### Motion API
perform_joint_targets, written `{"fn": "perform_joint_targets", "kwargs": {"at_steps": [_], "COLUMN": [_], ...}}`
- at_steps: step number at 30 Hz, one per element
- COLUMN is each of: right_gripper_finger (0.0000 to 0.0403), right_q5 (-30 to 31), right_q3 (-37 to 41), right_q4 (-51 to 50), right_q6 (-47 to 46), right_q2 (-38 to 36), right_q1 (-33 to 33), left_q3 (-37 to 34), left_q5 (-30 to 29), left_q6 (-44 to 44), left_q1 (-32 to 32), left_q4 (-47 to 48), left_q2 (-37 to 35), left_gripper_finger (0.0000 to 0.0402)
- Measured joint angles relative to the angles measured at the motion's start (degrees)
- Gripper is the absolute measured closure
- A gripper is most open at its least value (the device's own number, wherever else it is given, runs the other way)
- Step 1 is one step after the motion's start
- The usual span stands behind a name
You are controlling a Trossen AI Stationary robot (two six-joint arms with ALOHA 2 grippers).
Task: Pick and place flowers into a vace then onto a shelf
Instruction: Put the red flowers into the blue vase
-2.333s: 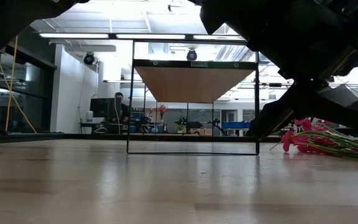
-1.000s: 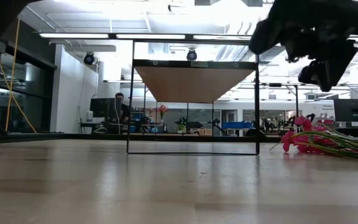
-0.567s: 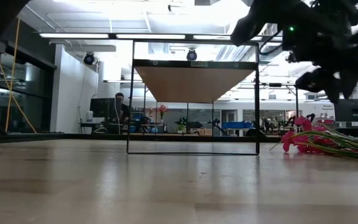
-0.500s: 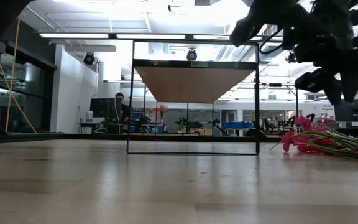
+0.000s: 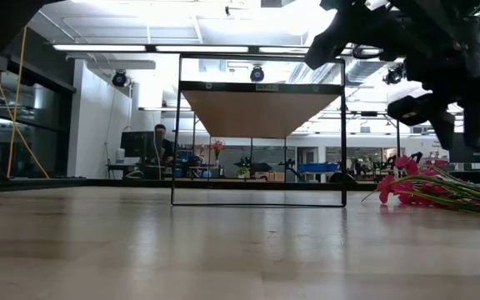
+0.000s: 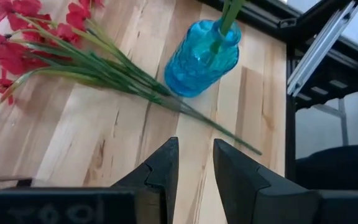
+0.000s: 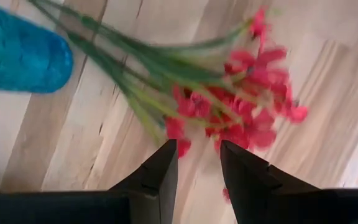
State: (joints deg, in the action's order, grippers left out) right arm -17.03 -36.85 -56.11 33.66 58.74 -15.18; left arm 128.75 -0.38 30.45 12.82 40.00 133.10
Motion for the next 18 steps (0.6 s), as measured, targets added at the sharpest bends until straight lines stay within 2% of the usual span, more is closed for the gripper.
{"fn": "perform_joint_targets", "kwargs": {"at_steps": [14, 18], "right_gripper_finger": [0.0289, 0.0289], "right_q5": [-0.03, -0.37], "right_q3": [0.32, 0.39], "right_q4": [0.89, 1.12], "right_q6": [-0.07, 0.34], "right_q2": [0.11, 0.11], "right_q1": [4.26, 4.72], "left_q3": [0.00, 1.10], "left_q5": [1.06, -0.48], "left_q6": [6.25, 6.89], "left_q1": [2.66, 3.47], "left_q4": [-7.03, -7.49], "left_q2": [0.07, -0.98], "left_gripper_finger": [0.0268, 0.0268]}}
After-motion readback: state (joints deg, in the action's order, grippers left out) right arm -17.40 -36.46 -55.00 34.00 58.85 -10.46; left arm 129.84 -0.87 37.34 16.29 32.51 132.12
